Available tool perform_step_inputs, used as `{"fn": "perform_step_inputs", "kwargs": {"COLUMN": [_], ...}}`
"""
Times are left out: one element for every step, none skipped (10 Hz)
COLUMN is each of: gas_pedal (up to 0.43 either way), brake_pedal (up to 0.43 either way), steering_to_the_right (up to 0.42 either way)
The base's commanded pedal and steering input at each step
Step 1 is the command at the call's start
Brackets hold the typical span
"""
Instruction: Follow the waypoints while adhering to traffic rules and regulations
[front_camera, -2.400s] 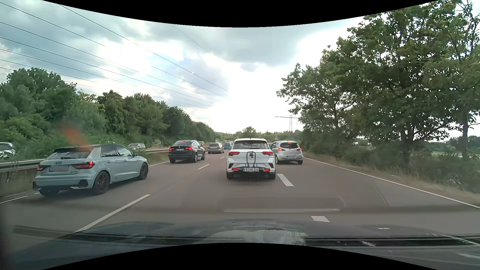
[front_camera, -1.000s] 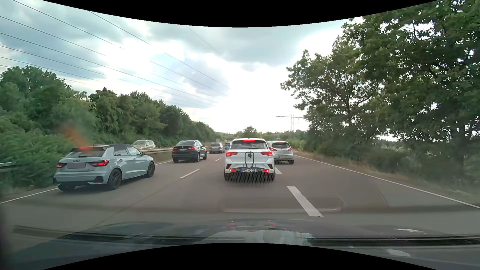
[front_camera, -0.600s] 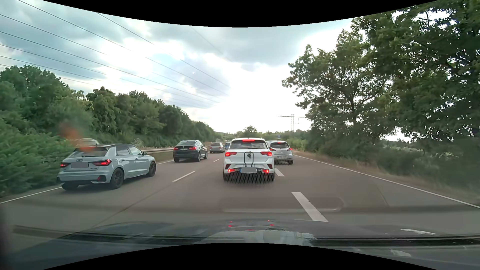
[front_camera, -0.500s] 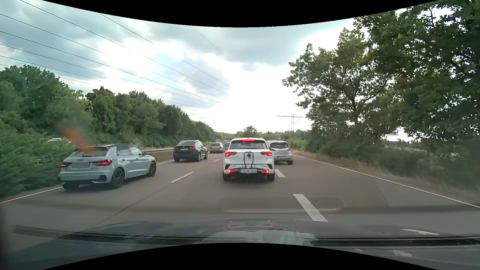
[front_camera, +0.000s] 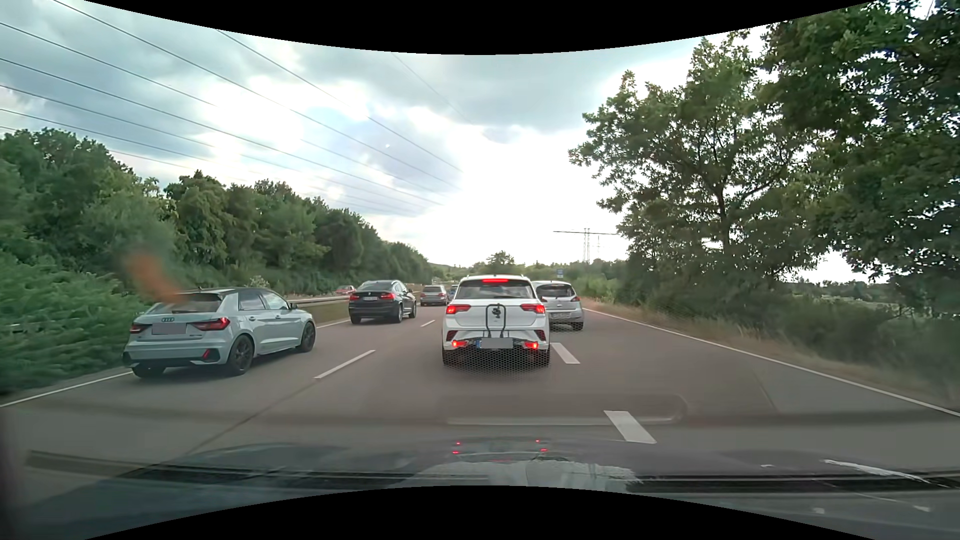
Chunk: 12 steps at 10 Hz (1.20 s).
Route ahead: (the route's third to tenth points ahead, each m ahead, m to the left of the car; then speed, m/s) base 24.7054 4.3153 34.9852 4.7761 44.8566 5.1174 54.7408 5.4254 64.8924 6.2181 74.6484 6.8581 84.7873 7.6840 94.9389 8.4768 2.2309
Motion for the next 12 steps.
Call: {"fn": "perform_step_inputs", "kwargs": {"gas_pedal": [0.000,0.000,0.000,0.000,0.000,0.000,0.000,0.000,0.000,0.000,0.000,0.000], "brake_pedal": [0.134,0.152,0.171,0.177,0.183,0.183,0.189,0.189,0.183,0.171,0.152,0.146], "steering_to_the_right": [-0.004,0.001,0.009,0.010,0.006,0.003,0.003,0.003,0.003,0.003,0.002,0.003]}}
